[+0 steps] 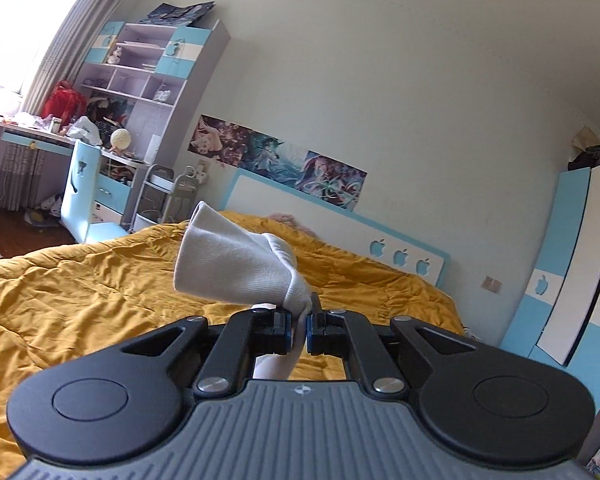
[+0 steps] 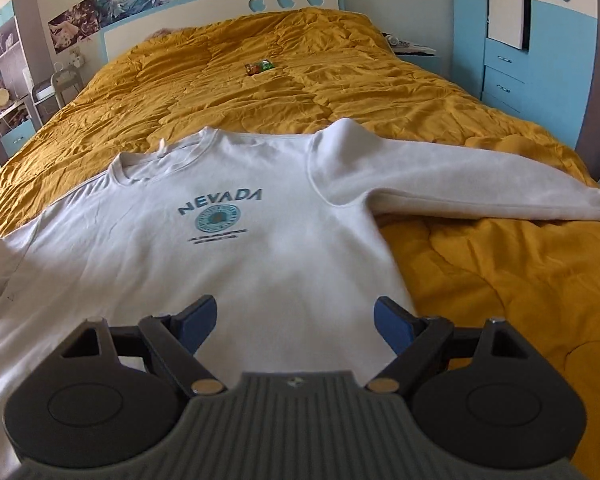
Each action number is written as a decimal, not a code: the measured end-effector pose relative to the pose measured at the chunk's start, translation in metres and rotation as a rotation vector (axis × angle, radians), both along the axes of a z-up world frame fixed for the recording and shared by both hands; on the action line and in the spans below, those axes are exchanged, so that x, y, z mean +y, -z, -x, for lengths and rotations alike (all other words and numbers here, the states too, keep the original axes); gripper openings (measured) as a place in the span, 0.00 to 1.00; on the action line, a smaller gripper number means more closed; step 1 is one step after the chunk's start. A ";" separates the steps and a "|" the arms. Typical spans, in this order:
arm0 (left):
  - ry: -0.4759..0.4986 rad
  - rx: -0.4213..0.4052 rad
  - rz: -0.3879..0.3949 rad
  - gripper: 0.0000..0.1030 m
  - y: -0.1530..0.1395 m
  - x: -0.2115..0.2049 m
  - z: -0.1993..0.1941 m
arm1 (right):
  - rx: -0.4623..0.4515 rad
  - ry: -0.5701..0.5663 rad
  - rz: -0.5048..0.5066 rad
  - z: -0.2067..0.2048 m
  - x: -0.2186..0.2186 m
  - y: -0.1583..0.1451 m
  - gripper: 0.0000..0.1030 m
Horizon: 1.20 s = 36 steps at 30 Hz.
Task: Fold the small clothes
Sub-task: 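Carry the held sleeve across the chest with the left tool and release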
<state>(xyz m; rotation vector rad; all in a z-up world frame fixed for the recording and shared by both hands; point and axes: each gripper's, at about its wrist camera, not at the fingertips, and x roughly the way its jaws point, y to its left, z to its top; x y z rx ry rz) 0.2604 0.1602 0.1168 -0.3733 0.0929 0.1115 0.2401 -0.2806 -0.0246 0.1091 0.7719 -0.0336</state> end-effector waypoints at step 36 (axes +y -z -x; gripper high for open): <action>0.648 0.338 -0.521 0.52 0.181 -0.313 -0.035 | 0.025 0.222 -0.230 -0.002 -0.084 0.040 0.80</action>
